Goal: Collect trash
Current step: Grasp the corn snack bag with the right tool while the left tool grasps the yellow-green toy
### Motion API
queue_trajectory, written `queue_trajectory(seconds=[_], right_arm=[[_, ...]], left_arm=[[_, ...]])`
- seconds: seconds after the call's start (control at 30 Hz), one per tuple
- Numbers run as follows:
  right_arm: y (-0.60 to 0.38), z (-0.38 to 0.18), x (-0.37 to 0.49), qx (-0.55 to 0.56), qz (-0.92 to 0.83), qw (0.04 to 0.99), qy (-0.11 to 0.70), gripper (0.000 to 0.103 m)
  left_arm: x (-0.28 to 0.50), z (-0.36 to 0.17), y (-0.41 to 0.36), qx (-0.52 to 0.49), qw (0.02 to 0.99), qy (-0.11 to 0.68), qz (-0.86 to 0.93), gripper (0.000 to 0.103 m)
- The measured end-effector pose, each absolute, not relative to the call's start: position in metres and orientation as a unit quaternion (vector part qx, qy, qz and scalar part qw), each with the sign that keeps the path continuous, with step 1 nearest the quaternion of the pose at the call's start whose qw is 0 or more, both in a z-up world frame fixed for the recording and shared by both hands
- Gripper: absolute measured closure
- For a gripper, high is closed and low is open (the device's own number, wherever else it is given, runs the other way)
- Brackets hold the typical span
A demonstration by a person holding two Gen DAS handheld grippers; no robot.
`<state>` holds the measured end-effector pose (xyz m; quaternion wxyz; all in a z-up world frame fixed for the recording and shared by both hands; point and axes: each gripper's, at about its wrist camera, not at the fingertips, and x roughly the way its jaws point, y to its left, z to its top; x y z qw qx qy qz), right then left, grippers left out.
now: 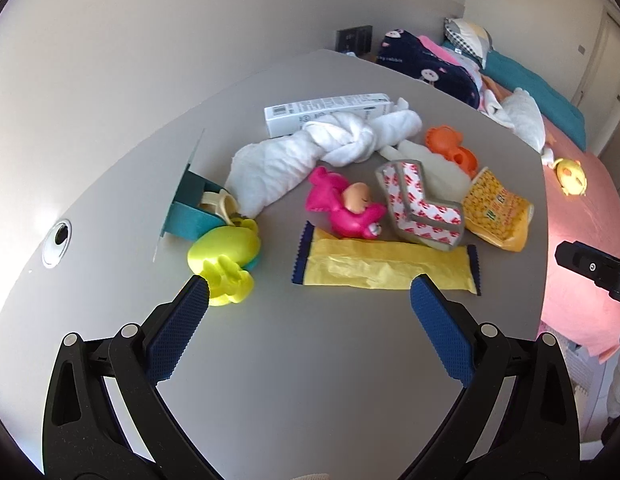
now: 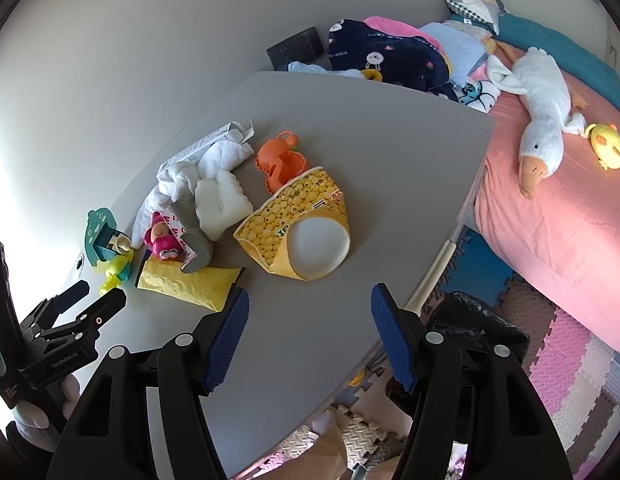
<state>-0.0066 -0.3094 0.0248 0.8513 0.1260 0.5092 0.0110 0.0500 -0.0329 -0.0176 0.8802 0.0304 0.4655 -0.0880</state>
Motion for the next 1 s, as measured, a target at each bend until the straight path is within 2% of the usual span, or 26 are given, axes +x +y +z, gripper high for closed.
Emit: queue_trajectory(seconds=[0.1,0.57,0.67,0.73,0.8,0.9,1.0], right_arm=[[-0.304,0.020,0.005,0.133,0.003,0.849,0.511,0.034],[-0.294,-0.018,0.049,0.157,-0.079,0.834,0.522,0.034],[-0.297,-0.022,0.050,0.158,-0.081,0.836,0.520,0.034],[-0.296,-0.023,0.050,0.149,-0.081,0.837,0.521,0.043],[-0.297,-0.023,0.051,0.147,-0.075,0.837,0.521,0.052],[-0.302,-0.023,0.051,0.158,-0.066,0.836,0.522,0.053],[-0.303,-0.022,0.050,0.156,-0.062,0.836,0.523,0.053]], left_arm=[[0.060,-0.023,-0.019,0.020,0.880,0.469,-0.076,0.006],[0.093,-0.054,0.016,-0.010,0.866,0.498,-0.048,0.006],[0.093,-0.057,0.017,-0.005,0.866,0.498,-0.048,0.014],[0.095,-0.060,0.016,-0.004,0.863,0.502,-0.051,0.021],[0.095,-0.061,0.018,-0.006,0.864,0.501,-0.048,0.032],[0.092,-0.060,0.019,-0.009,0.868,0.494,-0.048,0.043],[0.089,-0.059,0.020,-0.005,0.869,0.493,-0.049,0.047]])
